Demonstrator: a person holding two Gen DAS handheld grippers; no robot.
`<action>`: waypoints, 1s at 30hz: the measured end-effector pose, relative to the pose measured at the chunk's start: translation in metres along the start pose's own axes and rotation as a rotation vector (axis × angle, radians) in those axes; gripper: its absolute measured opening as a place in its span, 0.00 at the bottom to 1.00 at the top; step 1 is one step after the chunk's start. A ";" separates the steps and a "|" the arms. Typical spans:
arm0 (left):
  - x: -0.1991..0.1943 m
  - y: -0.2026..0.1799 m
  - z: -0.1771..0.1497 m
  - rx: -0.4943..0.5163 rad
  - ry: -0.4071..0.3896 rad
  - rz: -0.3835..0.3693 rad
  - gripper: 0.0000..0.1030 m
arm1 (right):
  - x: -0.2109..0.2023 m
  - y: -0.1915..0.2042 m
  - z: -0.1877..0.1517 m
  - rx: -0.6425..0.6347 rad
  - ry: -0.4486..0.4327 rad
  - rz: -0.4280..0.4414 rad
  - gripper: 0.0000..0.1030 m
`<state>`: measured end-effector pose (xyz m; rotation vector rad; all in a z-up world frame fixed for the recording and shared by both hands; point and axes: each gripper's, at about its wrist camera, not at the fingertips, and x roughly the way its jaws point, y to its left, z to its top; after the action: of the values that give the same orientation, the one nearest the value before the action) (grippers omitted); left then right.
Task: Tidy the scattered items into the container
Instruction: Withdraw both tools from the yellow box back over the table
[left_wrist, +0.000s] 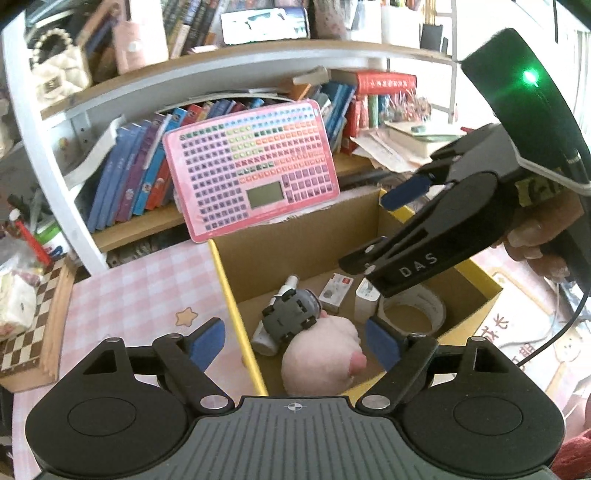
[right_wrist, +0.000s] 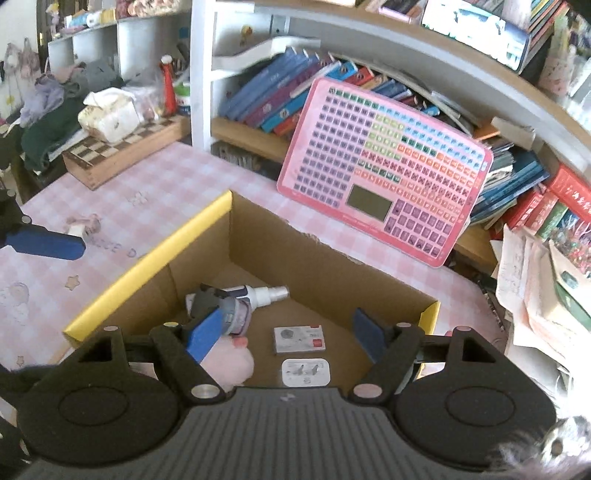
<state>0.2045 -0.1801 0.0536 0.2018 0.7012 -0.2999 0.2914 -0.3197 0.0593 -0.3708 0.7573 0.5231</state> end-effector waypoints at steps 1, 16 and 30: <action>-0.005 0.001 -0.002 -0.003 -0.007 0.001 0.83 | -0.005 0.003 -0.001 0.000 -0.007 -0.005 0.75; -0.058 0.023 -0.038 -0.076 -0.074 0.022 0.91 | -0.069 0.030 -0.033 0.135 -0.105 -0.113 0.75; -0.089 0.042 -0.073 -0.100 -0.063 0.005 0.92 | -0.104 0.060 -0.078 0.296 -0.106 -0.259 0.75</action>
<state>0.1103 -0.1020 0.0606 0.0982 0.6513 -0.2644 0.1507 -0.3417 0.0742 -0.1602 0.6602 0.1814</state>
